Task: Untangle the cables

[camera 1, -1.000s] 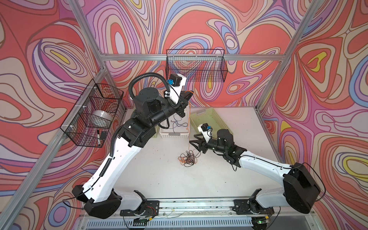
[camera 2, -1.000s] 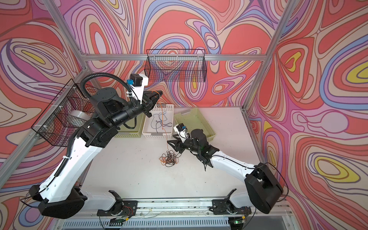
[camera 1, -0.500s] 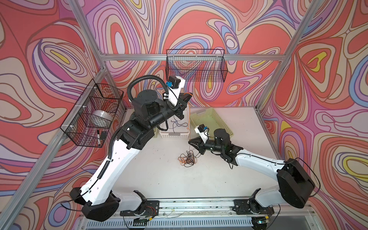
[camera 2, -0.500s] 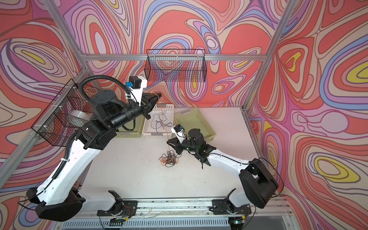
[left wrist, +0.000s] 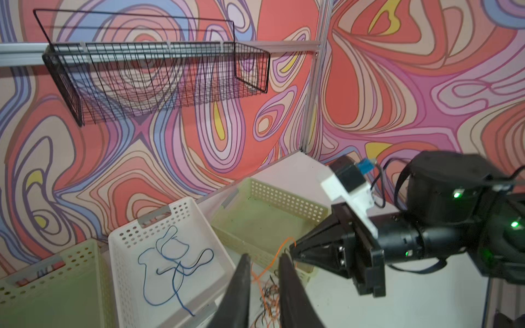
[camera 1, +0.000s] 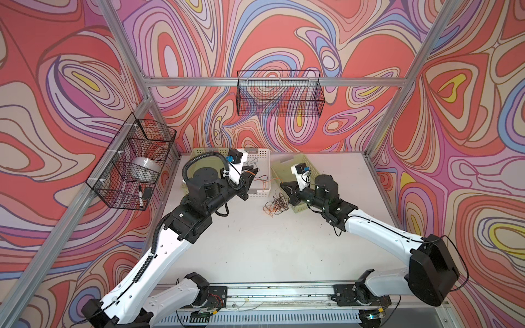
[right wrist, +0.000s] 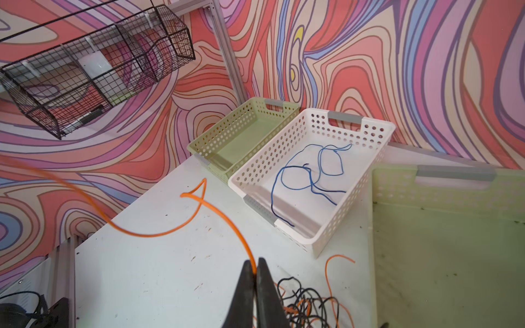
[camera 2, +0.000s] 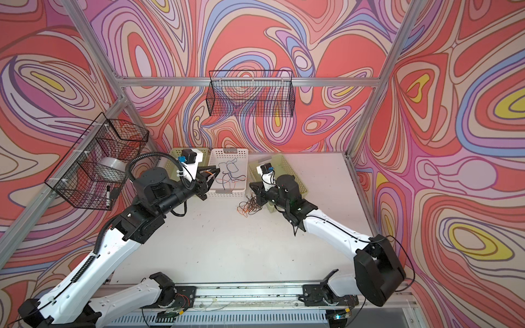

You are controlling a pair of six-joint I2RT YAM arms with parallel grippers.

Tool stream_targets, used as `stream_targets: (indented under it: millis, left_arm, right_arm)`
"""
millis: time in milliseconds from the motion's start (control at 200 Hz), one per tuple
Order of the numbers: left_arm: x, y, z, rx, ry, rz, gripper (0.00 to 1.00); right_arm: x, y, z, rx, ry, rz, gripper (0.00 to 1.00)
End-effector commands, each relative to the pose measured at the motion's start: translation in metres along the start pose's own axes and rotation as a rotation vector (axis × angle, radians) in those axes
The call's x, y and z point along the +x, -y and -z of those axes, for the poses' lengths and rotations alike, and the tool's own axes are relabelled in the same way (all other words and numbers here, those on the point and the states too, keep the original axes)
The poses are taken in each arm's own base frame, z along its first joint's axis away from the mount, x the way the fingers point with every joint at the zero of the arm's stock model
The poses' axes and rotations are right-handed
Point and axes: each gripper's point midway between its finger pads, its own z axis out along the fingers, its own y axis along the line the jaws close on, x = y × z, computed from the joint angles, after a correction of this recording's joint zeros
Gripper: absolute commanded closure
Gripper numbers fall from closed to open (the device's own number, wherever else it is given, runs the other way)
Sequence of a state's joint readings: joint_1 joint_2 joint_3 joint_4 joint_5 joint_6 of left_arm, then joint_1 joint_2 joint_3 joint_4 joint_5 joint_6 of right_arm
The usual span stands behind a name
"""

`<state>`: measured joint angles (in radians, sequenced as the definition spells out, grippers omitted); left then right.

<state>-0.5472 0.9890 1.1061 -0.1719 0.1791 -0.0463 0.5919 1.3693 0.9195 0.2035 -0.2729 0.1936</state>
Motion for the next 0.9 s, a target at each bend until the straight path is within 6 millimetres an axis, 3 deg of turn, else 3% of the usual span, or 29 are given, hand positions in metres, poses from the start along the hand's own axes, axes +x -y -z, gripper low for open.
stream_targets:
  millis: [0, 95, 245, 290, 596, 661, 776, 891]
  left_arm:
    - [0.008, 0.006, 0.003, 0.044, 0.021, 0.022, 0.38]
    - [0.03, 0.006, 0.003, 0.049, -0.044, 0.025, 0.23]
    - [0.041, -0.003, 0.008, -0.007, -0.079, -0.007, 0.14]
    - [0.043, -0.006, 0.009, -0.024, -0.086, -0.029, 0.0]
    - [0.082, -0.009, -0.008, -0.027, -0.301, -0.118, 0.0]
    - [0.084, -0.019, -0.007, -0.089, -0.304, -0.148, 0.0]
    - [0.084, -0.057, 0.007, -0.316, -0.3, -0.217, 0.0]
    - [0.079, -0.063, 0.02, -0.36, -0.276, -0.245, 0.0]
  right_arm:
    - [-0.003, 0.001, 0.0, 0.01, -0.022, -0.015, 1.0]
    - [-0.003, 0.001, -0.001, 0.0, -0.028, -0.014, 1.0]
    - [-0.003, 0.005, -0.003, 0.01, -0.048, -0.009, 1.0]
    - [-0.003, 0.007, -0.004, 0.015, -0.054, -0.012, 1.0]
    - [-0.004, 0.005, -0.006, -0.005, -0.08, -0.008, 1.0]
    - [-0.005, 0.009, -0.005, 0.007, -0.081, -0.02, 1.0]
    - [-0.005, 0.026, -0.001, 0.049, -0.08, -0.078, 1.0]
    - [-0.004, 0.049, 0.004, 0.108, -0.071, -0.128, 1.0]
